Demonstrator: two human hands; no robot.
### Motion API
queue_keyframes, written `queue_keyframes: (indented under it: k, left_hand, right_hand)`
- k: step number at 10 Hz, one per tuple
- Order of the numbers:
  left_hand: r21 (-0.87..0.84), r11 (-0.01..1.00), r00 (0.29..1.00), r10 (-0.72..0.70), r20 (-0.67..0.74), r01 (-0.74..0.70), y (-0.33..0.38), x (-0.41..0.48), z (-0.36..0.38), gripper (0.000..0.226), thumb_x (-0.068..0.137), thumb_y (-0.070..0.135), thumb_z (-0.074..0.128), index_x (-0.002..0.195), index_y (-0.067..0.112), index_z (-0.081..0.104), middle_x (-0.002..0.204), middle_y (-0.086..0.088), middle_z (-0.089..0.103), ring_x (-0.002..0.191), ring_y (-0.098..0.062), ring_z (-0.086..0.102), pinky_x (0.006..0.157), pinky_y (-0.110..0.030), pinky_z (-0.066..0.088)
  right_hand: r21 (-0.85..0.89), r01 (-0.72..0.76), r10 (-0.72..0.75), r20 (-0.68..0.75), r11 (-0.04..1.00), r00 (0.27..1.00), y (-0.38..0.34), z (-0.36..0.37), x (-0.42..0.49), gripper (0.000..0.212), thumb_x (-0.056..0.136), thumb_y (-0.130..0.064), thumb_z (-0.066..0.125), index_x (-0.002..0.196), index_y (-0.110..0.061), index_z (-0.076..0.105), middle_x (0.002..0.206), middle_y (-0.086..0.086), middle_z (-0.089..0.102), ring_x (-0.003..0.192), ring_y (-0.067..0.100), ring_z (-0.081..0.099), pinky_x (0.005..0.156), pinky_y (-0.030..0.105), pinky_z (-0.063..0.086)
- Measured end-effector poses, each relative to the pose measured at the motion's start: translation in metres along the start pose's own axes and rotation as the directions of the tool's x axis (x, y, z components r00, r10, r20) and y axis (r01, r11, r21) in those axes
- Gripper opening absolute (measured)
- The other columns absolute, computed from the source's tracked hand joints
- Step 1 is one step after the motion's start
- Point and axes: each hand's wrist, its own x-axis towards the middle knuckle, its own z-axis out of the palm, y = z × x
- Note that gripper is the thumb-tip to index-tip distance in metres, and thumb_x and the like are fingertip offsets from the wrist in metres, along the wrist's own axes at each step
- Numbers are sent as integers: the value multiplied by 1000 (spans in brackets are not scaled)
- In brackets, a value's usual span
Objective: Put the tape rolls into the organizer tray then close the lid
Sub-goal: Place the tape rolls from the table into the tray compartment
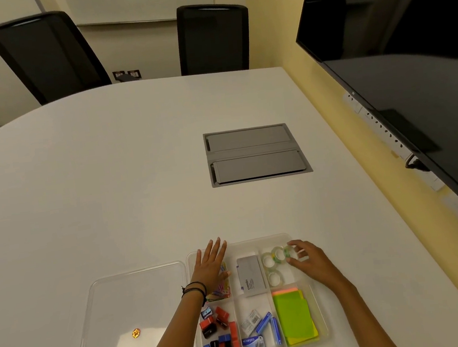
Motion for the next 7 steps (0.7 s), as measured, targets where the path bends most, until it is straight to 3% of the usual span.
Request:
queue_keyframes:
  k: [1, 2, 3, 5, 7]
  left_hand:
    - [-3, 1000, 1000, -1, 2, 1, -1, 0, 1, 77, 96, 43, 42, 148, 19, -9, 159, -7, -15, 147, -27, -12, 118, -49, -6]
    - [-6, 1000, 1000, 2, 3, -2, -1, 1, 0, 77, 96, 43, 42, 148, 19, -9, 159, -7, -15, 147, -27, -12, 118, -49, -6]
    - [-4, 1000, 1000, 2, 0, -2, -1, 1, 1, 77, 96, 43, 42, 148, 19, -9, 159, -7, -15, 147, -27, -12, 118, -49, -6]
    - [-15, 1000, 1000, 2, 2, -2, -2, 2, 2, 77, 96, 43, 43, 148, 19, -8, 159, -7, -14, 147, -27, -11, 118, -50, -6]
    - [-19, 1000, 1000, 3, -1, -3, -2, 2, 2, 77, 96, 43, 43, 148, 19, -8, 159, -8, -14, 147, -27, -11, 118, -50, -6]
  right_hand:
    - [-152, 86, -80, 47, 985, 996, -6, 15, -3, 42, 86, -22, 65, 125, -17, 51, 116, 3, 52, 103, 18, 56, 82, 21, 47]
    - [-526, 168, -110, 140, 834, 984, -10, 27, -2, 45, 89, -23, 56, 131, -16, 43, 126, 6, 45, 112, 22, 51, 82, 33, 49]
    - [-655, 166, -35, 209, 737, 977, -13, 35, 0, 43, 89, -17, 51, 131, -13, 42, 130, 10, 43, 113, 26, 49, 82, 37, 50]
    - [-713, 139, 35, 223, 687, 974, -8, 45, 7, 46, 89, -16, 51, 132, -10, 38, 135, 13, 40, 110, 29, 51, 83, 37, 49]
    - [-697, 140, 32, 227, 703, 973, -4, 46, 10, 41, 89, -18, 53, 127, -11, 42, 133, 11, 43, 106, 28, 54, 80, 36, 49]
